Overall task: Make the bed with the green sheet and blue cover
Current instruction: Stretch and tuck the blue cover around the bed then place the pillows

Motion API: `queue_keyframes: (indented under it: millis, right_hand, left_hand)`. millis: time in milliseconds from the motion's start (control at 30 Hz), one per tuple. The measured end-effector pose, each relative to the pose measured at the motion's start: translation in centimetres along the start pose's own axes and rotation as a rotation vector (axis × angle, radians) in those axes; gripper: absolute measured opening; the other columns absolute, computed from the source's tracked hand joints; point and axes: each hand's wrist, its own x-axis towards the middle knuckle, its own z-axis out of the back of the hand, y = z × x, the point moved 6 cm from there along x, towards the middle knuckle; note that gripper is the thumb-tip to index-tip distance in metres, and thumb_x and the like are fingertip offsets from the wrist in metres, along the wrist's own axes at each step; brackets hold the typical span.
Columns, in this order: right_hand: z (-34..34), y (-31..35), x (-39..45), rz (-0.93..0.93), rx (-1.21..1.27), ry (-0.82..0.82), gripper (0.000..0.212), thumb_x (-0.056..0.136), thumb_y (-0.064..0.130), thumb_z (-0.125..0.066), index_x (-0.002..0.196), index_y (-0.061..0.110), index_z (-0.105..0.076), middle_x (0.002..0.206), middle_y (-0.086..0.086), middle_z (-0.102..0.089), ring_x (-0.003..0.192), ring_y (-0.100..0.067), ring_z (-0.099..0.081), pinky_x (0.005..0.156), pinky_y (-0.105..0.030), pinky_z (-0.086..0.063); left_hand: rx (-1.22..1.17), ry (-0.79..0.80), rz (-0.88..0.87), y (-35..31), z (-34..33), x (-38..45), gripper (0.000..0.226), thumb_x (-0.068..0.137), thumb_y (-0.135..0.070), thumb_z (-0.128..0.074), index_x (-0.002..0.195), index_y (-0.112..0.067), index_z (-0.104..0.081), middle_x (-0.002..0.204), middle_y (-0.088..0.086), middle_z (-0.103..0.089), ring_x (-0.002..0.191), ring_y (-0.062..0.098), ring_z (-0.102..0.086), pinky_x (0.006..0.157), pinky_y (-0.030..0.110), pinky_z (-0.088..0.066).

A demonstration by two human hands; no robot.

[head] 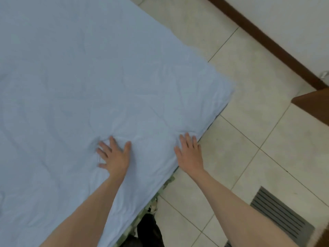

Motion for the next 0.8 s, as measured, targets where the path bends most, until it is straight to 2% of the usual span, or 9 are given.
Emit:
queue_keyframes:
  millis: [67, 233, 267, 400, 500, 600, 700, 733, 800]
  right_hand:
    - [0.8, 1.3, -0.2, 0.034, 0.06, 0.007, 0.061, 0.106, 0.05, -0.026, 0.16, 0.024, -0.015, 0.169, -0.002, -0.004, 0.155, -0.027, 0.002, 0.125, -0.048, -0.008]
    - [7.6, 4.6, 4.7, 0.177, 0.09, -0.075, 0.059, 0.106, 0.048, -0.028, 0.16, 0.025, -0.019, 0.168, 0.001, -0.006, 0.155, -0.023, 0.002, 0.125, -0.044, -0.006]
    - [9.6, 5.0, 6.7, 0.196, 0.072, -0.099, 0.059, 0.106, 0.047, -0.028, 0.16, 0.025, -0.019, 0.168, 0.001, -0.007, 0.155, -0.023, 0.001, 0.125, -0.045, -0.008]
    - [15.5, 6.3, 16.6, 0.244, -0.095, -0.184, 0.062, 0.106, 0.045, -0.031, 0.16, 0.019, -0.017, 0.168, -0.003, -0.007, 0.155, -0.028, 0.001, 0.124, -0.049, -0.01]
    - [15.1, 12.2, 21.9, 0.42, -0.205, -0.177, 0.064, 0.104, 0.045, -0.034, 0.16, 0.018, -0.017, 0.168, -0.004, -0.007, 0.155, -0.03, 0.001, 0.123, -0.053, -0.009]
    - [11.5, 18.3, 23.6, 0.766, -0.363, -0.06, 0.066, 0.102, 0.05, -0.035, 0.16, 0.023, -0.016, 0.169, 0.0, -0.005, 0.155, -0.026, 0.002, 0.123, -0.055, -0.005]
    - [11.4, 14.7, 26.1, 0.963, -0.5, -0.031, 0.065, 0.102, 0.05, -0.037, 0.16, 0.023, -0.021, 0.168, 0.003, -0.01, 0.156, -0.025, -0.003, 0.124, -0.052, -0.005]
    - [12.7, 11.2, 27.9, 0.922, -0.492, -0.117, 0.065, 0.102, 0.051, -0.039, 0.159, 0.022, -0.024, 0.167, 0.002, -0.013, 0.155, -0.025, -0.006, 0.124, -0.051, -0.008]
    - [17.2, 3.0, 32.2, 0.58, -0.345, -0.275, 0.067, 0.102, 0.054, -0.036, 0.159, 0.02, -0.023, 0.167, -0.002, -0.016, 0.155, -0.029, -0.01, 0.124, -0.052, -0.009]
  left_hand:
    - [0.064, 0.057, 0.054, -4.4, -3.1, -1.1, 0.099, 0.082, -0.084, -0.041, 0.158, -0.04, 0.005, 0.166, 0.006, 0.021, 0.152, 0.033, 0.019, 0.107, 0.08, -0.004]
    - [0.363, 0.156, -0.382, -16.9, -9.5, -2.4, 0.08, 0.094, -0.06, -0.04, 0.153, -0.05, 0.013, 0.155, 0.003, 0.044, 0.145, 0.037, 0.035, 0.101, 0.085, 0.0]
    - [0.378, 0.171, -0.421, -18.8, -9.8, -1.3, 0.086, 0.092, -0.063, -0.043, 0.152, -0.05, 0.018, 0.154, 0.002, 0.046, 0.144, 0.036, 0.038, 0.099, 0.086, 0.005]
    - [0.482, 0.229, -0.396, -21.5, -11.3, 3.4, 0.141, 0.038, -0.101, -0.046, 0.131, -0.052, 0.048, 0.148, 0.005, 0.054, 0.135, 0.035, 0.051, 0.089, 0.079, 0.031]
    - [0.503, 0.266, -0.342, -21.1, -12.2, 4.2, 0.142, 0.031, -0.104, -0.031, 0.131, -0.045, 0.052, 0.153, 0.01, 0.047, 0.137, 0.039, 0.047, 0.088, 0.08, 0.032]
    - [0.574, 0.317, -0.302, -20.7, -12.7, 4.2, 0.13, 0.036, -0.095, -0.016, 0.123, -0.035, 0.061, 0.159, 0.016, 0.035, 0.137, 0.042, 0.046, 0.092, 0.084, 0.024]
    - [0.538, 0.314, -0.32, -21.1, -12.0, 3.5, 0.143, 0.037, -0.099, -0.039, 0.14, -0.043, 0.043, 0.157, 0.014, 0.04, 0.14, 0.041, 0.042, 0.097, 0.083, 0.019]
    - [0.529, 0.26, -0.361, -21.2, -11.5, 2.8, 0.144, 0.037, -0.098, -0.046, 0.15, -0.046, 0.027, 0.16, 0.014, 0.034, 0.145, 0.041, 0.034, 0.1, 0.083, 0.015]
    - [0.498, 0.146, -0.43, -21.8, -10.5, 2.1, 0.134, 0.045, -0.094, -0.055, 0.157, -0.046, 0.001, 0.167, 0.012, 0.016, 0.152, 0.04, 0.017, 0.105, 0.082, 0.005]
